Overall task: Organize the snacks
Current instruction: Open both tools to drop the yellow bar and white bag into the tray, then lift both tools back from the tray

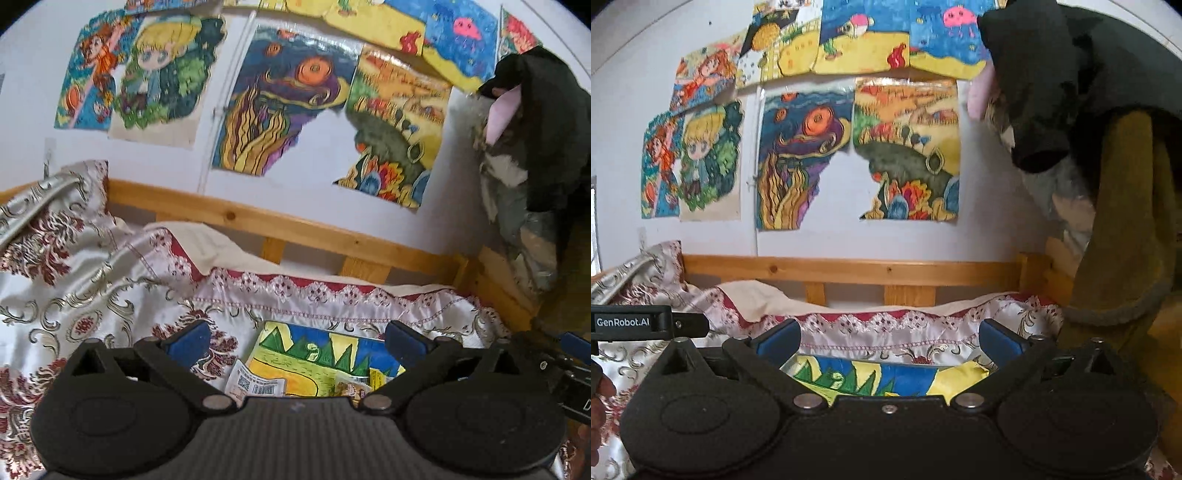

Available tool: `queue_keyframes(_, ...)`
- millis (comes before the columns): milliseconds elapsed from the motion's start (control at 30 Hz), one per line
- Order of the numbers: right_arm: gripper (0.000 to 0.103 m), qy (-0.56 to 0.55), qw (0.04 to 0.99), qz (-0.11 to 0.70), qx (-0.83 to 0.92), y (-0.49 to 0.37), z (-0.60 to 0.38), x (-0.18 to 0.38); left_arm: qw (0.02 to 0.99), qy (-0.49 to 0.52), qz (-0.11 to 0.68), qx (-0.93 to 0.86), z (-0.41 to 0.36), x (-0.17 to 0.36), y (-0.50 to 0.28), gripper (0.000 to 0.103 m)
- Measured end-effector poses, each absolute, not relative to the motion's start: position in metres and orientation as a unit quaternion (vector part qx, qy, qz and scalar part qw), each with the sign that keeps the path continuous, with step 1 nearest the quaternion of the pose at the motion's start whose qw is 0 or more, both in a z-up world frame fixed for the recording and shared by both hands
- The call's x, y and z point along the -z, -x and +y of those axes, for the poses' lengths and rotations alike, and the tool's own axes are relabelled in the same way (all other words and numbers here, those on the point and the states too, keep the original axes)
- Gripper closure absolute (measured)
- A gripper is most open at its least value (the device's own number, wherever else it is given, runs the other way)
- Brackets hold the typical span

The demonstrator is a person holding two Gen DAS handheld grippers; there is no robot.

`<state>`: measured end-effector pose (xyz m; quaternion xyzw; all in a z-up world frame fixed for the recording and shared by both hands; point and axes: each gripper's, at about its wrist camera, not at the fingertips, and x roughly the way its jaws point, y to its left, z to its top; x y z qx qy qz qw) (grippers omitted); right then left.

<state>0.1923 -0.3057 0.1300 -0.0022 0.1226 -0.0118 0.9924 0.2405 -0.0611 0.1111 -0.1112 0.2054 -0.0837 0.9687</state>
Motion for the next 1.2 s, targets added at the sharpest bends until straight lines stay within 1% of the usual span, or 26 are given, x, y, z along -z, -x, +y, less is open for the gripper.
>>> queue_keyframes(267,0.001,-0.021,0.995,0.094,0.028,-0.144,-0.301,-0.139,0.980,0.084,0.167,0.068,-0.062,-0.118,-0.198,0.001)
queue_keyframes(600,0.001,-0.046,0.995,0.082,0.044,-0.097,-0.301,-0.134,0.981,0.085,0.161,0.061,-0.054,-0.113,-0.161,0.001)
queue_keyframes(833,0.001,-0.037,0.995,0.083,0.041,-0.069,-0.296,-0.128,0.981,0.086,0.164,0.054,-0.045,-0.102,-0.136,0.001)
queue_keyframes(1033,0.001,-0.033,0.994,0.094,0.041,-0.049,-0.289,-0.116,0.985,0.070,0.149,0.048,-0.044,-0.086,-0.109,0.001)
queue_keyframes(1200,0.001,-0.028,0.993,0.102,0.045,-0.032,-0.283,-0.107,0.983,0.070,0.159,0.052,-0.043,-0.075,-0.094,0.001)
